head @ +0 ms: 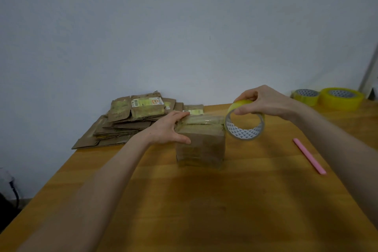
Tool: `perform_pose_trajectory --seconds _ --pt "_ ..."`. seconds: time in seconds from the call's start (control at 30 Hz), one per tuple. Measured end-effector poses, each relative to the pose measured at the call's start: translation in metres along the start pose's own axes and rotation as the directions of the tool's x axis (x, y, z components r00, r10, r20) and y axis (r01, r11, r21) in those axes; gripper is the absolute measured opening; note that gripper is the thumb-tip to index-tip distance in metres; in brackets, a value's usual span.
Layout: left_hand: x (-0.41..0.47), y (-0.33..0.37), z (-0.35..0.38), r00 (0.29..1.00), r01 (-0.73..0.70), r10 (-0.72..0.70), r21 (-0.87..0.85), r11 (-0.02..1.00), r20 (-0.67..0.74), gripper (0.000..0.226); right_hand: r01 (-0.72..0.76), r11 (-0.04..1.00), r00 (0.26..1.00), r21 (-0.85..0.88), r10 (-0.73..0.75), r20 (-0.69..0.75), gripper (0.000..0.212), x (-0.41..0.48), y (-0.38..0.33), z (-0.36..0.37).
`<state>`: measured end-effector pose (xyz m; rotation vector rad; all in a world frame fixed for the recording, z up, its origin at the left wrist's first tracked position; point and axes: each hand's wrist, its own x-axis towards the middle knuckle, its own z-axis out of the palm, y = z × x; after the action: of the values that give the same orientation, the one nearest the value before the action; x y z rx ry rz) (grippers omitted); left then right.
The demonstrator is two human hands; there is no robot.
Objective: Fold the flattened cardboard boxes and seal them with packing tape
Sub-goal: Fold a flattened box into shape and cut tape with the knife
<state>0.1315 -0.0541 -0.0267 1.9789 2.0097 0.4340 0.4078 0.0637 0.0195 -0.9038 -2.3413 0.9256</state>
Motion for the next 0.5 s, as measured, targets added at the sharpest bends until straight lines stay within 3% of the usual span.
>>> perform_pose_trajectory --seconds 0.23,0.3,0.4,0.43,0.5 --pt "-0.003 -0.001 0.005 1.0 0.02 -0.021 -0.054 0.998 -0.018 0.094 -0.052 0.996 0.994 -0.077 0.059 0.09 0.038 0.003 0.02 0.012" --pt "-0.008 -0.001 0.013 0.996 0.078 -0.085 -0.216 0.973 -0.025 0.101 -0.045 0.996 0.996 -0.075 0.05 0.074 0.04 0.002 0.024 0.018" --pt "-0.013 0.009 0.028 0.972 0.149 -0.227 -0.602 0.784 -0.056 0.118 -0.037 0.998 0.997 -0.057 0.04 0.058 0.043 0.001 0.027 0.022" --pt "-0.011 0.01 0.033 0.957 0.162 -0.279 -0.657 0.736 -0.077 0.112 -0.038 0.998 0.998 -0.053 0.041 0.055 0.042 0.001 0.027 0.023" --pt "-0.006 0.014 0.036 0.933 0.191 -0.347 -0.694 0.694 -0.091 0.077 -0.037 0.999 0.998 -0.04 0.038 0.041 0.041 0.0 0.029 0.025"
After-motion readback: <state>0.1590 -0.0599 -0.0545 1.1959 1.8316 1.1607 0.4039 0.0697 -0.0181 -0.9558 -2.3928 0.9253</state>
